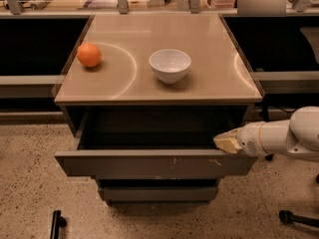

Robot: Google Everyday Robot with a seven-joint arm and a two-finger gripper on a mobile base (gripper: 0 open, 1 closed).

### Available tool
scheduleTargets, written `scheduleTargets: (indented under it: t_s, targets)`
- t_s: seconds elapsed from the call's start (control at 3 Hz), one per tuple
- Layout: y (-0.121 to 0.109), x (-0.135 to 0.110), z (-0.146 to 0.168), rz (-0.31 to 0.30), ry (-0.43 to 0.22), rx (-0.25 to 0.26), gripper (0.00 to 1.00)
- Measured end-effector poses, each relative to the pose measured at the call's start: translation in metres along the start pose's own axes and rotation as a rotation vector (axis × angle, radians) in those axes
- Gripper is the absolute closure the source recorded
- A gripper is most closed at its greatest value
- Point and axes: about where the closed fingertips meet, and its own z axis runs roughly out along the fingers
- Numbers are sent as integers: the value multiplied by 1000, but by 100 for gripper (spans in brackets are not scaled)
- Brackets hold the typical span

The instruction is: Open top drawer

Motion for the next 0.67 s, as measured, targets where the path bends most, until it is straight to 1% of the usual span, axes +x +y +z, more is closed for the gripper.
scheduleTargets:
  t_s: [0.33,0.67]
  targets:
    - [14,10,3,21,5,-33,100]
    - [14,10,3,21,5,-33,100]
